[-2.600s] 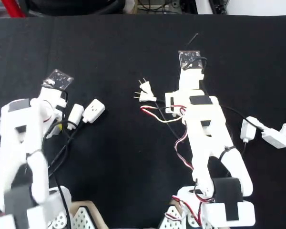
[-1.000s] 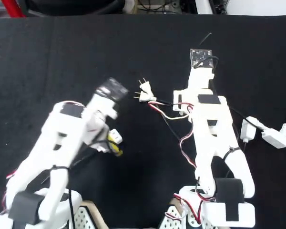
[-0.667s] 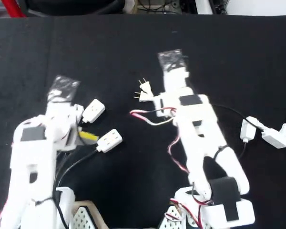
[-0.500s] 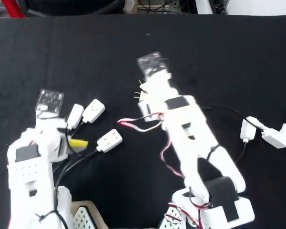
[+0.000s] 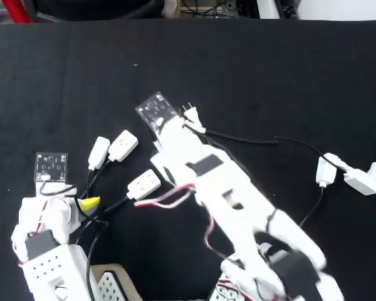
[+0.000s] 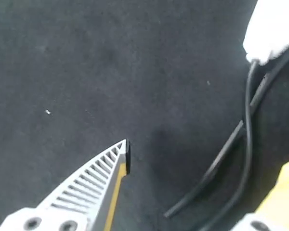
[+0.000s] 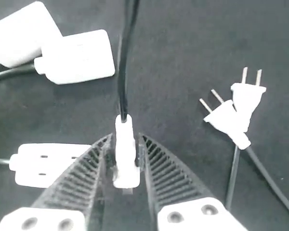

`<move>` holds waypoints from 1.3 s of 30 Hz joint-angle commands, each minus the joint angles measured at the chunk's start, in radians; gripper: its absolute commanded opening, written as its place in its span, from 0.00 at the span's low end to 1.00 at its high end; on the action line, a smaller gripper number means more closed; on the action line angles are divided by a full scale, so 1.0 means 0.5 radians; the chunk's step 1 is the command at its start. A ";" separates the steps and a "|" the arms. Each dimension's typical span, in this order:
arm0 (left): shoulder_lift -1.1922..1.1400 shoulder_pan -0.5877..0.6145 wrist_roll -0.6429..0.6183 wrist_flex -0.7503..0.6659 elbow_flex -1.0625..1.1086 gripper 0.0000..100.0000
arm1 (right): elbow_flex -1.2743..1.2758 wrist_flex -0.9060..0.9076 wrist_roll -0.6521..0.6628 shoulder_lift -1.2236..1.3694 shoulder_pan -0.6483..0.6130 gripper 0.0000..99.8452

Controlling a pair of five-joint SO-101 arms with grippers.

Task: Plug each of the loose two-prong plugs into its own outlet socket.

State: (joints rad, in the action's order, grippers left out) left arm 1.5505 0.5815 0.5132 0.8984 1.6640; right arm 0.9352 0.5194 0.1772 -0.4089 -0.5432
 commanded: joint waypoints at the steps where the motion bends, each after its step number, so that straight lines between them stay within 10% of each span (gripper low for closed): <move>1: 0.384 0.014 0.012 0.175 0.044 0.46 | 0.158 -0.089 0.009 -0.410 -0.021 0.01; 8: 0.509 -0.014 0.012 0.273 0.069 0.46 | 0.738 -0.503 -0.617 -0.941 -0.206 0.01; 15: 0.509 -0.026 0.015 0.276 0.072 0.46 | 1.339 -1.335 -0.476 -1.097 -0.368 0.02; 25: 0.509 -0.054 0.015 0.273 0.072 0.46 | 1.260 -1.381 -0.473 -1.002 -0.313 0.01; 39: 0.528 -1.073 -0.264 0.227 -0.133 0.46 | 1.048 -1.372 -1.277 -0.999 -0.445 0.01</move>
State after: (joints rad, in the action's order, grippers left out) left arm 1.8021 0.1381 0.4181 1.0395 1.6747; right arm 1.5014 -0.1481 -0.4150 -0.9045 -0.7442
